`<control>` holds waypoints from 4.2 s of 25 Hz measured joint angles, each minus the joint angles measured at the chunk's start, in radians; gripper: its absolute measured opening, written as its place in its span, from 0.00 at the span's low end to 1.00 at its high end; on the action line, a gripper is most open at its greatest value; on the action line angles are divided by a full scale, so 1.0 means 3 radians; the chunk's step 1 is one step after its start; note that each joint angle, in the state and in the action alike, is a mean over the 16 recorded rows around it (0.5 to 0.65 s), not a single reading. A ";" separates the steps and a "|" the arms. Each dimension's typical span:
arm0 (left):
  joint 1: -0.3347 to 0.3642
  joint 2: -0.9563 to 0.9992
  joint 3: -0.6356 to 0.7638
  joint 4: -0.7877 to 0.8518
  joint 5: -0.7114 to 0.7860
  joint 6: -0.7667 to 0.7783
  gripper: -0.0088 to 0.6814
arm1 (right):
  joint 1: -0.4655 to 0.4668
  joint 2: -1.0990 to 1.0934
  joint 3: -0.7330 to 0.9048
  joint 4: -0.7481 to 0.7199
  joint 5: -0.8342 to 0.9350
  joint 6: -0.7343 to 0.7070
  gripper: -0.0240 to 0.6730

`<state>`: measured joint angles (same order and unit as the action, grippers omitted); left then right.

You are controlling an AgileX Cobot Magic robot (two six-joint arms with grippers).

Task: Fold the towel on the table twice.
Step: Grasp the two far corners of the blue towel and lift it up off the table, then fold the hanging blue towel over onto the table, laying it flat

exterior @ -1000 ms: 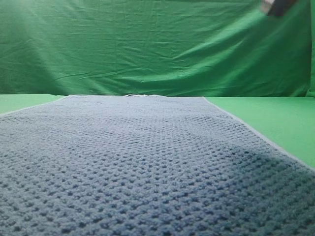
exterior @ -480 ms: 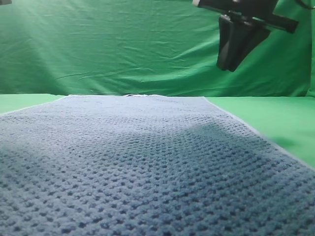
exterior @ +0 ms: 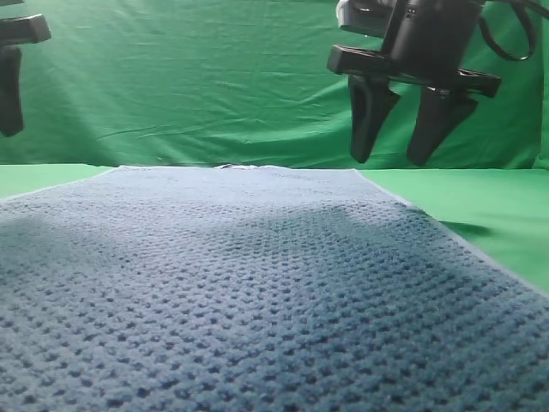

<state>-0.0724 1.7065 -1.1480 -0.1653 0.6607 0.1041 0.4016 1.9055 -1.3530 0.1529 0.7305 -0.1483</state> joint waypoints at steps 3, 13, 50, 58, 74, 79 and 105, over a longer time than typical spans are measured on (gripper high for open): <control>0.0000 0.0086 -0.0056 -0.0047 -0.0039 0.0006 0.69 | 0.0000 0.0019 -0.0004 0.0007 -0.0018 0.0007 0.78; 0.0000 0.0348 -0.0156 -0.0124 -0.0135 0.0021 0.94 | 0.0000 0.0184 -0.0010 0.0027 -0.0112 0.0027 0.95; 0.0056 0.1071 -0.0826 -0.0574 0.0465 0.0288 0.03 | -0.0021 0.0475 -0.0223 0.0251 -0.0202 0.0060 0.07; 0.0039 0.1109 -0.1987 -0.0629 0.1243 0.0229 0.01 | -0.0018 0.0267 -0.0888 -0.0025 0.0011 0.0101 0.03; 0.0025 0.1038 -0.4131 -0.0657 0.1514 0.0129 0.01 | -0.0275 0.0105 -0.2719 -0.0627 0.0165 0.0208 0.03; 0.0024 0.1044 -0.4162 -0.0697 0.1521 0.0128 0.01 | -0.0396 0.0131 -0.2804 -0.0616 0.0436 0.0219 0.03; -0.0191 -0.0465 -0.1283 -0.0803 0.0765 0.0223 0.01 | -0.0377 -0.1389 -0.0330 -0.0443 0.0506 0.0228 0.03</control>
<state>-0.1296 1.5670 -1.5328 -0.4063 0.8902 0.1711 0.2886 1.4888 -1.4521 0.0200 0.8823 -0.0798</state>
